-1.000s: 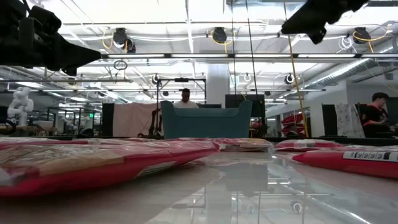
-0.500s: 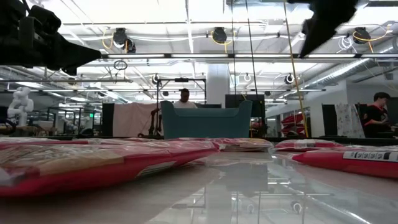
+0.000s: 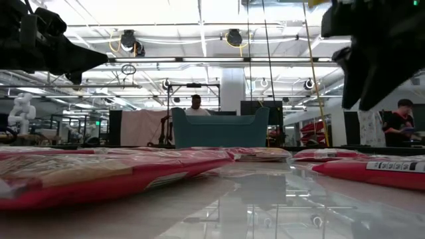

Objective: Sort popcorn bags into baskets
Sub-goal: Put the red popcorn bag into the green bin

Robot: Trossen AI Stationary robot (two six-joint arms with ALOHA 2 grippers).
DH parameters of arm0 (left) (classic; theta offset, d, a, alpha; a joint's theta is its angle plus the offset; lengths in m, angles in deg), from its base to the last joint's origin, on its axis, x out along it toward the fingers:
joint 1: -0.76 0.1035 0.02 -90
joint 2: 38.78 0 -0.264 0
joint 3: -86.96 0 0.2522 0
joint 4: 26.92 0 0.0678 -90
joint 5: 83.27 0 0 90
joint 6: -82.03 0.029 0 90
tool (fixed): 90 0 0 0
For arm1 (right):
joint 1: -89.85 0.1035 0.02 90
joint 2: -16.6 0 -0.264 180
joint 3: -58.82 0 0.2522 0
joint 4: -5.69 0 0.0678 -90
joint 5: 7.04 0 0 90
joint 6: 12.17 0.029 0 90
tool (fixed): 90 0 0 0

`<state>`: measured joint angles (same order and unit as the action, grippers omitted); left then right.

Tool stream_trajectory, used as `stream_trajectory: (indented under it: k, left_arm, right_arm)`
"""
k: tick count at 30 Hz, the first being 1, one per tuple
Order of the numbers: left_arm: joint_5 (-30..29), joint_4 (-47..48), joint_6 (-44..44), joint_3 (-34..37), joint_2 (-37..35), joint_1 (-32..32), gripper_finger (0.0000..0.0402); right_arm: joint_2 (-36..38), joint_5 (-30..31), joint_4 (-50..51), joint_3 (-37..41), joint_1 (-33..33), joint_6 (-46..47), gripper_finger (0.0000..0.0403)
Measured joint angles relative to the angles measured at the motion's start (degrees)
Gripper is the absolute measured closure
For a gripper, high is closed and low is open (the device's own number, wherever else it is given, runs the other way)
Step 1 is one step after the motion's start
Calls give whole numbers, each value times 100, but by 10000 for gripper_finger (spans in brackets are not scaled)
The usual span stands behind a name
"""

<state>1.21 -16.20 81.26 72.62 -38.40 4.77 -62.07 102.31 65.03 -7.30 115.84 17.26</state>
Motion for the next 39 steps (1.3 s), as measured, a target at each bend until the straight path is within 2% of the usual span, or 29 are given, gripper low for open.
stream_trajectory:
  k: [7,17,21,26,28,31,34,39]
  left_arm:
    - [0,33,-83,-1,0,0,371]
    - [0,30,-61,-1,0,-2,371]
    - [-1,-181,-59,0,0,-1,371]
    - [-3,-954,-70,0,1,-34,371]
    - [0,-1333,71,-2,99,-79,371]
    - [-14,-1618,300,-134,463,-171,371]
    - [-167,-1524,448,-521,1146,-250,371]
    - [-196,-1478,869,-1400,2858,-483,365]
  right_arm:
    - [-90,-8,-1402,708,-15,-249,157]
    - [-90,6,-2534,1730,-199,36,183]
    - [-81,64,-2919,1945,-221,117,241]
    - [-85,13,-3090,1980,-238,87,373]
    - [-87,-6,-3134,1986,-238,29,391]
    - [-50,-28,-3276,1992,-240,-9,391]
    - [79,-76,-3479,1995,-238,-166,401]
    - [498,-38,-3719,1995,-278,-209,402]
